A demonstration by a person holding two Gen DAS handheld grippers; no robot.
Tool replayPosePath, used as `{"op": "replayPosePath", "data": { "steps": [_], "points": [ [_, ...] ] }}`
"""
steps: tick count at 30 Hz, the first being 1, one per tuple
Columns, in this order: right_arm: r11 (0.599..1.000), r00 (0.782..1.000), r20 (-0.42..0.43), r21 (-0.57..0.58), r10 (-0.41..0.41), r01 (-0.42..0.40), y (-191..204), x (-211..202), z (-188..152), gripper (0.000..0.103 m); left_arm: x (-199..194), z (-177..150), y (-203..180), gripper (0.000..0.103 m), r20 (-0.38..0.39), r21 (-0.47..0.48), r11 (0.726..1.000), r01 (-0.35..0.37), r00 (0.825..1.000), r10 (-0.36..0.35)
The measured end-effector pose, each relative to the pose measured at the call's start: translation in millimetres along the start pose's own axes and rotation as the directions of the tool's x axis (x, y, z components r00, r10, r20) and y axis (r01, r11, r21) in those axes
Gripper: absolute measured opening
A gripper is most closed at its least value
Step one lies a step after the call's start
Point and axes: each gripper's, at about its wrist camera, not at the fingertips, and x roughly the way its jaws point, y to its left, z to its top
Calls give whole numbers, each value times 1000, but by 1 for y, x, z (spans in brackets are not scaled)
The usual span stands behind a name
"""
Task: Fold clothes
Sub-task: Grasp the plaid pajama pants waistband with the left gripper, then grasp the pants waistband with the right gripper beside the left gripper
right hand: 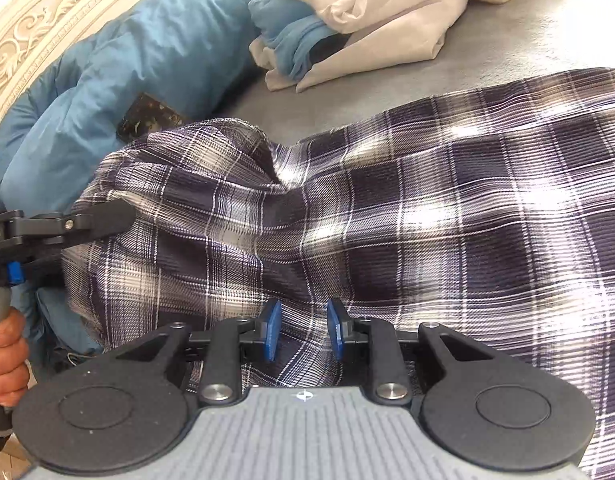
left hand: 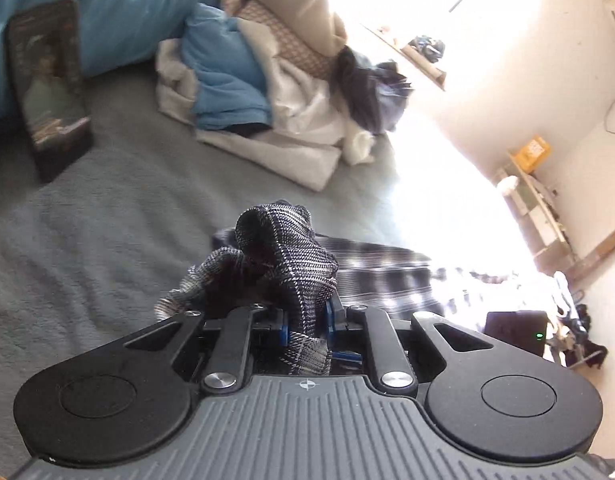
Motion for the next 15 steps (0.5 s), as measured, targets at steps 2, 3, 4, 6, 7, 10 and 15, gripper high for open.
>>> {"op": "replayPosePath", "data": {
  "steps": [2, 3, 4, 6, 7, 10, 15],
  "points": [
    [998, 999, 36, 70, -1, -2, -16, -12, 0, 27, 30, -5, -21, 18, -55, 19, 996, 88, 995, -87],
    [993, 999, 53, 115, -3, -3, -26, -18, -1, 27, 45, -10, -31, 22, -83, 34, 992, 118, 990, -115],
    [986, 998, 70, 167, -7, -5, -37, -24, -2, 27, 60, -16, -39, 29, -108, 53, 989, 137, 986, -131],
    [965, 996, 93, 262, 6, -30, -57, -31, -7, 22, 61, -20, -45, 39, -105, 85, 984, 158, 983, -149],
    [950, 994, 104, 308, 14, -45, -66, -34, -9, 21, 58, -20, -46, 48, -97, 99, 981, 166, 983, -157],
    [920, 991, 129, 385, 31, -79, -83, -37, -13, 21, 48, -21, -51, 59, -72, 144, 972, 188, 981, -180],
    [899, 987, 147, 422, 61, -119, -96, -38, -12, 22, 32, -23, -58, 68, -33, 218, 950, 222, 975, -220]
  ]
}}
